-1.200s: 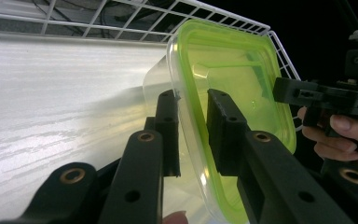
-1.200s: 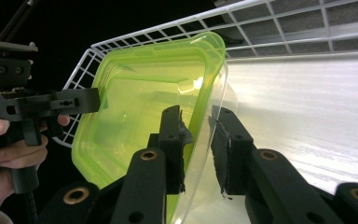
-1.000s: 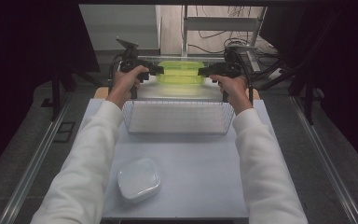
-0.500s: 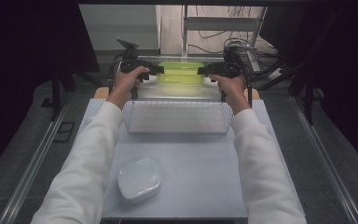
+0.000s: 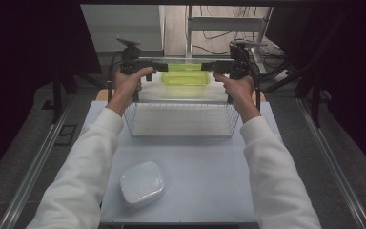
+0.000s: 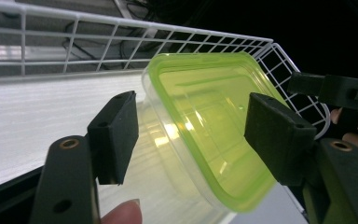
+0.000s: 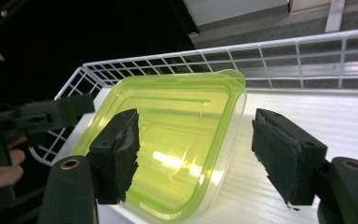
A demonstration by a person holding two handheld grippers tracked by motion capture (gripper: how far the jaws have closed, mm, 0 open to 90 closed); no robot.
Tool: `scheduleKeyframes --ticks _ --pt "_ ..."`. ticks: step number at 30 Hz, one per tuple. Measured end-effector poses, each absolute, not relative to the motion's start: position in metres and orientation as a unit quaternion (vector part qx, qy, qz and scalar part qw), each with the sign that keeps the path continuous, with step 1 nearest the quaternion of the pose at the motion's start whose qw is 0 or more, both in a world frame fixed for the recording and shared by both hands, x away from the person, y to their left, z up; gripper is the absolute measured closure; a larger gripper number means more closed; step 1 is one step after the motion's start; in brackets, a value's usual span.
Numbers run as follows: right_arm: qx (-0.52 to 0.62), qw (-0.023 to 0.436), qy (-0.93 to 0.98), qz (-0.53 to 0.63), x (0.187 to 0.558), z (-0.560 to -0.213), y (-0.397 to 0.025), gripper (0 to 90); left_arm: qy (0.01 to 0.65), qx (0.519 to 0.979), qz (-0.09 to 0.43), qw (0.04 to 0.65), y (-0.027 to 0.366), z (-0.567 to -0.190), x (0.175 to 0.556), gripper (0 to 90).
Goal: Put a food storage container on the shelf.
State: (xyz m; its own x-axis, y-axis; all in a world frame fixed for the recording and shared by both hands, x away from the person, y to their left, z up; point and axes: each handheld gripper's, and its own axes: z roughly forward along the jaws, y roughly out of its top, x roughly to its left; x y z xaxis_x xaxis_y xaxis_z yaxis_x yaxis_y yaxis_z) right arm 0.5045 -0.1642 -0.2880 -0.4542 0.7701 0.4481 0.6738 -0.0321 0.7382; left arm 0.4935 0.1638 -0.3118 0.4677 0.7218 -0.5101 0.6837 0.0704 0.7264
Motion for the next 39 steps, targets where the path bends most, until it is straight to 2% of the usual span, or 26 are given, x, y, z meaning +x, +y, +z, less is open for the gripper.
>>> scheduleKeyframes --ticks 7,17,30,34,39 --pt "0.463 0.095 0.733 0.488 0.481 -0.283 -0.173 29.9 0.494 0.695 0.050 0.521 0.166 -0.301 0.462 32.8" --pt "0.404 0.123 0.761 0.493 0.437 -0.296 -0.192 27.7 0.465 0.715 0.086 0.515 0.169 -0.311 0.407 33.1" --pt "0.383 0.095 0.765 0.508 0.376 -0.335 -0.229 29.2 0.429 0.741 0.084 0.510 0.176 -0.357 0.328 32.5" --pt "0.382 0.080 0.765 0.513 0.355 -0.352 -0.235 29.3 0.428 0.753 0.086 0.493 0.181 -0.378 0.305 31.9" --pt "0.383 0.073 0.783 0.484 0.332 -0.377 -0.237 29.3 0.431 0.767 0.064 0.471 0.187 -0.403 0.280 30.1"
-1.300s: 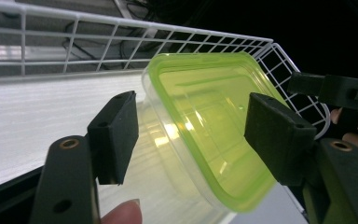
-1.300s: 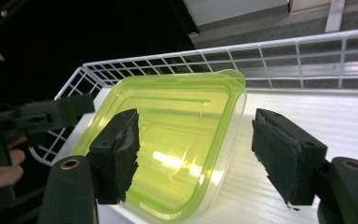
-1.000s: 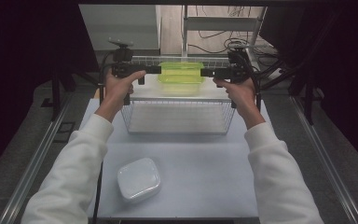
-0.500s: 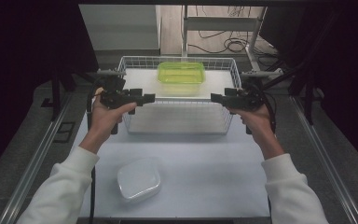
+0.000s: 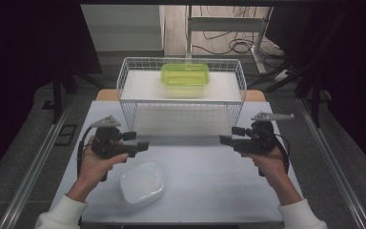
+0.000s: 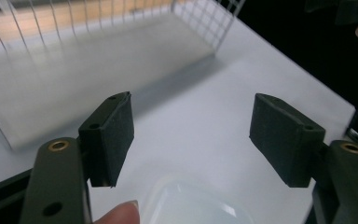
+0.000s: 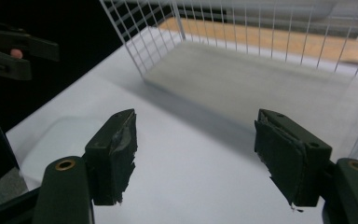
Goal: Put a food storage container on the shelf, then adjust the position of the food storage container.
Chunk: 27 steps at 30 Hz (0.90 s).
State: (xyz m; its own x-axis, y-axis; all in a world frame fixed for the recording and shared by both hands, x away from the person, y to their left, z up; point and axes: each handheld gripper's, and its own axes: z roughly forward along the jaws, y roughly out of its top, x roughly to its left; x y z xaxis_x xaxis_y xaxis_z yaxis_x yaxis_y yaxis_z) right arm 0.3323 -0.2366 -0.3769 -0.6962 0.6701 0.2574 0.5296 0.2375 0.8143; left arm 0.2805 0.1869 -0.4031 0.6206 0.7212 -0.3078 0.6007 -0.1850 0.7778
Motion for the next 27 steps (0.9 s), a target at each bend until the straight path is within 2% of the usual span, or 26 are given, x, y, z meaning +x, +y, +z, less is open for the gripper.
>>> scheduleKeyframes --ticks 12,27 --pt "0.400 0.030 0.810 0.428 0.307 -0.438 -0.237 29.4 0.467 0.767 0.049 0.437 0.206 -0.439 0.249 28.3" --pt "0.400 0.033 0.817 0.413 0.305 -0.450 -0.239 29.5 0.467 0.774 0.057 0.424 0.210 -0.438 0.246 27.4"
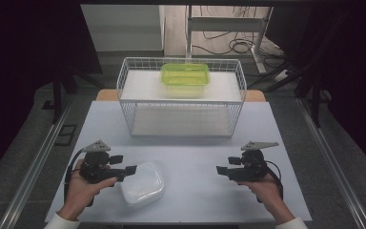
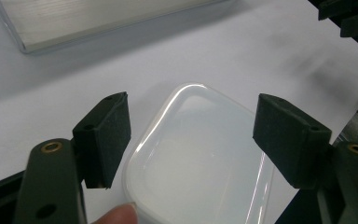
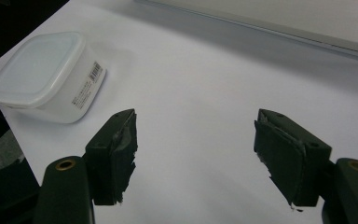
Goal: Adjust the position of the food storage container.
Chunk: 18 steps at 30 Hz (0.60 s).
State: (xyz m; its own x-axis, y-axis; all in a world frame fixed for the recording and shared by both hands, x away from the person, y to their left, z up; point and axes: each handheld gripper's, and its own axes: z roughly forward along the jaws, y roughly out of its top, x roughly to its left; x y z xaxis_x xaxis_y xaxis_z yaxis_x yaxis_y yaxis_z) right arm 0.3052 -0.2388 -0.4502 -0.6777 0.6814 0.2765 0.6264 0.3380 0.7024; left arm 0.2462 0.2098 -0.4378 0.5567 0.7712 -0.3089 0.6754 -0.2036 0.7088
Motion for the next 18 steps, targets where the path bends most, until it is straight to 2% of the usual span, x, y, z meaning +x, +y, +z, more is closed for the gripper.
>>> scheduleKeyframes --ticks 13,18 --pt "0.403 0.037 0.825 0.394 0.306 -0.458 -0.237 29.9 0.488 0.759 0.062 0.427 0.227 -0.435 0.239 28.7" --pt "0.400 0.042 0.828 0.391 0.306 -0.458 -0.235 29.8 0.493 0.761 0.061 0.417 0.231 -0.439 0.237 32.2"
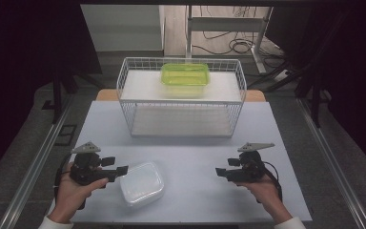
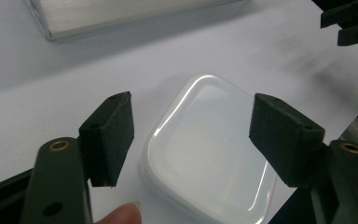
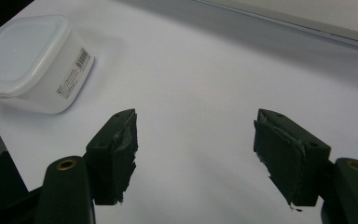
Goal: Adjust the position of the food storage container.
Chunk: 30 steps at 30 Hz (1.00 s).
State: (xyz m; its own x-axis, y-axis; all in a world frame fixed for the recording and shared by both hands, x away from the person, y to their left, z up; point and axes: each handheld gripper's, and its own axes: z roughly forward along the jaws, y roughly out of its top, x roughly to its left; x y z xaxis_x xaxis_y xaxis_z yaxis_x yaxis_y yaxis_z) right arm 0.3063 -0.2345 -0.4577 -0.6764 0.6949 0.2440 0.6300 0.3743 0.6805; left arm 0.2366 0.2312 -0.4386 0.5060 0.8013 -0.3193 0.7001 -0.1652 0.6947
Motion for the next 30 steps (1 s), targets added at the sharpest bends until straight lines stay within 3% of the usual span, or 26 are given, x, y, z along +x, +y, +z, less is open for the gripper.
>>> scheduleKeyframes --ticks 18,25,30 --pt "0.397 0.050 0.836 0.377 0.307 -0.463 -0.233 29.8 0.556 0.763 0.031 0.328 0.244 -0.487 0.216 80.2" --pt "0.395 0.053 0.841 0.366 0.308 -0.467 -0.232 29.8 0.555 0.774 0.015 0.304 0.234 -0.496 0.216 88.9" --pt "0.398 0.054 0.840 0.365 0.308 -0.468 -0.234 29.9 0.553 0.774 0.008 0.307 0.229 -0.496 0.214 90.0"
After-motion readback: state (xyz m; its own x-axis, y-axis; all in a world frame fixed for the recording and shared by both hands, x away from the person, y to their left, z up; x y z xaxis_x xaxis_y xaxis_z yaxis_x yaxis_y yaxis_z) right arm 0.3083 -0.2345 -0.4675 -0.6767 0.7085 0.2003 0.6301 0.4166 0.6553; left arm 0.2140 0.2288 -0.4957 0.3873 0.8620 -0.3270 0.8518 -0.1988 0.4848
